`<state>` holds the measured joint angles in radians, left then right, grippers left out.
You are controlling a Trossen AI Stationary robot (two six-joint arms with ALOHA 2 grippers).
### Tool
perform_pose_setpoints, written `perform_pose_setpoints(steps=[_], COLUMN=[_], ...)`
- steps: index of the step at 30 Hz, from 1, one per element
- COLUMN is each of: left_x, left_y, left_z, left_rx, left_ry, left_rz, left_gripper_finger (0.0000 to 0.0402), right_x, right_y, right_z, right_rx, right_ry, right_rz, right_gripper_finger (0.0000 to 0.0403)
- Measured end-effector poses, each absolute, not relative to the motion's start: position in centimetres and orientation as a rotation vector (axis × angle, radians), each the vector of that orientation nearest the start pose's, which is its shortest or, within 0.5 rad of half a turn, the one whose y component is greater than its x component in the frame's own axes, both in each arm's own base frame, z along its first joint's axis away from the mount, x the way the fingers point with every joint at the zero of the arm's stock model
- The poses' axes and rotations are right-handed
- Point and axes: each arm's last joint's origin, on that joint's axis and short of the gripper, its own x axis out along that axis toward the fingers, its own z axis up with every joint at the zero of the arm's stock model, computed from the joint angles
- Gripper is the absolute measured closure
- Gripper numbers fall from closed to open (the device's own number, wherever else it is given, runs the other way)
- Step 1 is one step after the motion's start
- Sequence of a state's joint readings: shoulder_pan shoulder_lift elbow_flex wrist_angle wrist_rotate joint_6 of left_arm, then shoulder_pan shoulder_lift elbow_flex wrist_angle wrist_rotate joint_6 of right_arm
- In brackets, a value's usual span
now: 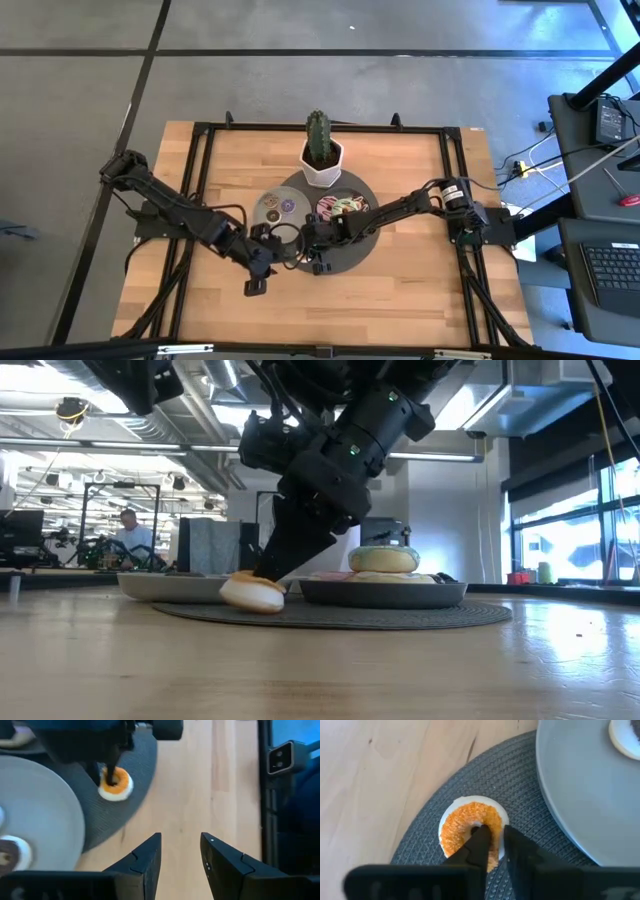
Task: Pick & Place donuts
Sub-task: Put the small orange donut on the light gray plate
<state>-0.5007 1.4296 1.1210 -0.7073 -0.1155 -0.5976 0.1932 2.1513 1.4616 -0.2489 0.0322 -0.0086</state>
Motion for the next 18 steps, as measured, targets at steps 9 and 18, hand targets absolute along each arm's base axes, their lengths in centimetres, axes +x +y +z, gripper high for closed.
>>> perform_pose_setpoints(steps=[9,18], left_x=[25.1,25.6], left_y=[-13.6,-13.2], left_z=[26.6,24.0], left_rx=[-0.166,-0.129], left_ry=[0.985,0.879], left_rz=[0.012,0.134], left_gripper_finger=[0.0269,0.0271], right_x=[44.1,43.5], right_y=[8.5,8.4], right_z=[14.2,15.3], right_rx=[-0.105,-0.082], right_ry=[0.919,0.936], right_rz=[0.149,0.134], right_gripper_finger=[0.0281,0.0273])
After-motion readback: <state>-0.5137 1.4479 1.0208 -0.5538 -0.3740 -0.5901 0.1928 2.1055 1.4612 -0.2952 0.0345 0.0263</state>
